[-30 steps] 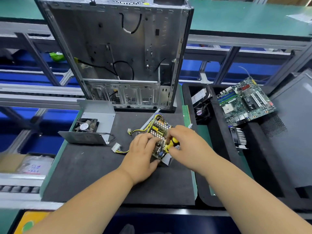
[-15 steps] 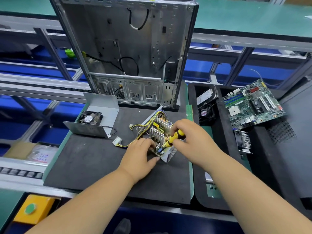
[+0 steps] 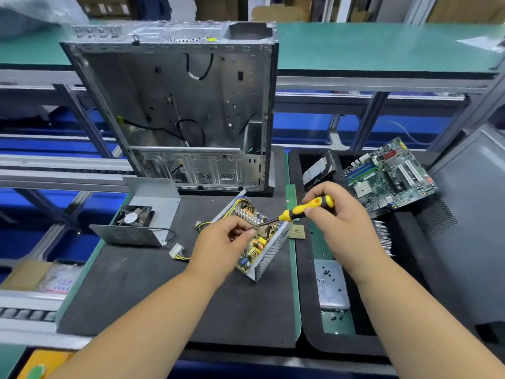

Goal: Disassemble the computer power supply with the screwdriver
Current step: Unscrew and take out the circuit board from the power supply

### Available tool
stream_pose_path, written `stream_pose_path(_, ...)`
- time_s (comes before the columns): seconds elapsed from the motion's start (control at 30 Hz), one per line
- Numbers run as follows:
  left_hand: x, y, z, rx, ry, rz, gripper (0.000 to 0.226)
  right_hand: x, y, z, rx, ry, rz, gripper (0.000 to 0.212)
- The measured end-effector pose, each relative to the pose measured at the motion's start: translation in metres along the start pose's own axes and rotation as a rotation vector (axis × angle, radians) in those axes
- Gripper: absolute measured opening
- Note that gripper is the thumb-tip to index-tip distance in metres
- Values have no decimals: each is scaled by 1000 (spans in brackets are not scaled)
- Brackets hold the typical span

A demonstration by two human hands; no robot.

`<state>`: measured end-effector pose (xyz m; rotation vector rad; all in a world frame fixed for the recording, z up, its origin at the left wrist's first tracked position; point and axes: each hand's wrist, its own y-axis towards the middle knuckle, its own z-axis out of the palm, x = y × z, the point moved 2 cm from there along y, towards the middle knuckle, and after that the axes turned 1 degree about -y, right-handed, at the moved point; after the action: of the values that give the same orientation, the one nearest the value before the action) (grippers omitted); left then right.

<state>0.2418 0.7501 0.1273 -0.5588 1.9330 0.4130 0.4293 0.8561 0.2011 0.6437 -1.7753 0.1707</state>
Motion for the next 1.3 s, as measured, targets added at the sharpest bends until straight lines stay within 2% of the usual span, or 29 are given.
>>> stream_pose_path(0.17,-23,-1,27,74,-11,-2,14,-12,-7,-36,-252,96,8,9)
stream_pose_path(0.37,-56,-2,84,321,398,349,22,-41,-17,-77,-423,158,144,3)
stream_pose_path(0.5,-69,5,122,385,537,415,18,-54,-24,-95,-504,127,173,3)
stream_pose_path(0.57,-64,10,131,402,640,422,38,-60,-25,-100,-506,132,186,4)
stream_pose_path(0.63,-57,15,128,314,722,420,63,-65,-24,-103,-495,141,198,5)
stream_pose_path(0.7,-46,22,114,127,826,346,79,-69,-23,-104,-482,148,200,4)
stream_pose_path(0.77,-32,29,93,-2,937,110,98,-72,-20,-103,-464,154,198,3)
stream_pose_path(0.87,-11,36,58,34,1001,-294,135,-76,-15,-97,-412,173,203,4)
stream_pose_path(0.93,-5,38,43,115,994,-439,149,-77,-11,-91,-374,177,203,4)
stream_pose_path(1.13,-3,41,33,173,964,-356,144,-73,2,-73,-352,160,172,17)
stream_pose_path(1.3,0,43,19,250,940,-255,145,-71,7,-63,-311,150,131,4)
